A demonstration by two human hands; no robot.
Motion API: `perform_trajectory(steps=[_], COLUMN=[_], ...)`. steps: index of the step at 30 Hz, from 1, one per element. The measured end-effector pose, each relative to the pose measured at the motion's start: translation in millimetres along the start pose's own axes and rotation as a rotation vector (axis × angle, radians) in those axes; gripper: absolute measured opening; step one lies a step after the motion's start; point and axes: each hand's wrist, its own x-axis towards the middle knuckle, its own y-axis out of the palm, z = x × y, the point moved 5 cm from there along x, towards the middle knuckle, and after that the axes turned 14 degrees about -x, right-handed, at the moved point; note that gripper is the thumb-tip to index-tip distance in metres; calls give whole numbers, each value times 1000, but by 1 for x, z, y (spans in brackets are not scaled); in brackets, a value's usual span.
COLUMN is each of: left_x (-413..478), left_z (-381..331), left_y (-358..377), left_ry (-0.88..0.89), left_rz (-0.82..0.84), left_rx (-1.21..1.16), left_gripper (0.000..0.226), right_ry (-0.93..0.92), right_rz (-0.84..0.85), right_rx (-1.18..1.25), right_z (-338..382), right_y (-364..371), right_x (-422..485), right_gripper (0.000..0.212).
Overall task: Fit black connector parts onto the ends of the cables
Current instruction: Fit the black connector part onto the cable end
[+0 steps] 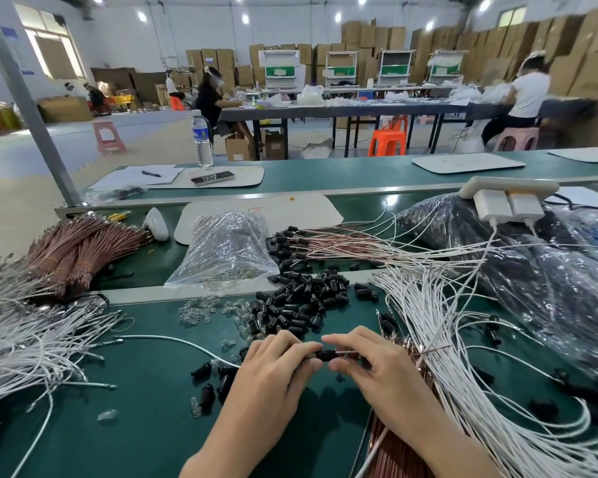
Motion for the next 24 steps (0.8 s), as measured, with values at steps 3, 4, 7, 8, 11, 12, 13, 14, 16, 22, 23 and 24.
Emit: perform_trajectory(steps=[3,4,7,8,11,12,13,14,16,22,23,24], left_x=[0,0,0,0,1,1,0,-1,-4,-9,-9,-10], left_z=[0,1,2,1,0,2,4,7,12,14,14,15], left_y=[-3,-4,-7,-8,-13,-16,-20,-25,-35,-58,-60,-62], left_ry=[-6,-13,-38,-38,-42,-57,-77,-96,-118,-77,-77,-82], left_rz=[-42,-62,-120,-136,-195,-225,-259,-297,-371,-580,-596,-610], left_rx=[-6,-7,-8,-5,4,-5,-23,-43,-69,-8,12,32], left_gripper=[29,26,22,21,19,21,24,27,25,30,30,30], right_ry=[-8,-4,28,35,66,87,111,137,203,380,401,422], right_rz=[-2,-8,-42,-57,-103,-128,-159,-193,-250,-351,-370,-388], right_rx=[2,-6,-41,-59,-91,-83,-64,-36,45,340,398,455], right_z=[1,0,-1,-1,-3,-5,-8,-10,-15,-32,-35,-37], right_y=[1,0,-2,-3,-8,-10,-14,-18,-26,-38,-40,-42], right_x=[0,0,0,0,0,0,0,1,0,0,0,0], right_gripper=[29,26,19,19,17,16,16,18,21,19,19,19])
